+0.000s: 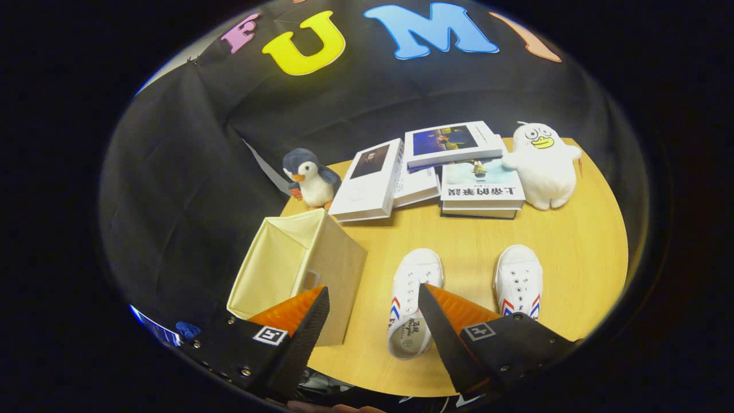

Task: Open the storage box then place both shoes into the box .Put the left shoe in first, then the right shoe, with the right side of both shoes facing outward in a uniform manner.

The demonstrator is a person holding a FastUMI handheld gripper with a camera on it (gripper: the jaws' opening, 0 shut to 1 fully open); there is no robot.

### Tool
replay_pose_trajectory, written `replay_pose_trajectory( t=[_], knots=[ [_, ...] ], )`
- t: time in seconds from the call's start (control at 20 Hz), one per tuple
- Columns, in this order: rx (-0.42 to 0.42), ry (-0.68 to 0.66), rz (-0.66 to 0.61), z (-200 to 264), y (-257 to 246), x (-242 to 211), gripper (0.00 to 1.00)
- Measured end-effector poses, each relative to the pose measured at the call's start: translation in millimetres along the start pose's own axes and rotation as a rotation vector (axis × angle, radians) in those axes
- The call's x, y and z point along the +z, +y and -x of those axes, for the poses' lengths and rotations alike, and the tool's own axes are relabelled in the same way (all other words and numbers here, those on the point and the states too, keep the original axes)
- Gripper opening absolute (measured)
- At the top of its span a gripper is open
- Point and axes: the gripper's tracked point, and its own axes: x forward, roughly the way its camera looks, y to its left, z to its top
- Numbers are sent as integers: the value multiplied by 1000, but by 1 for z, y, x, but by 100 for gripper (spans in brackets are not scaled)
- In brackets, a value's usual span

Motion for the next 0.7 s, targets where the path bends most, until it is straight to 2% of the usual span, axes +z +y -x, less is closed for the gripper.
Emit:
replay_pose_trajectory(
  t=[0.45,0.7],
  knots=[
    [-124,191,38,-46,-63,-80,95],
    [-159,281,85,-74,-83,-103,85]
  ],
)
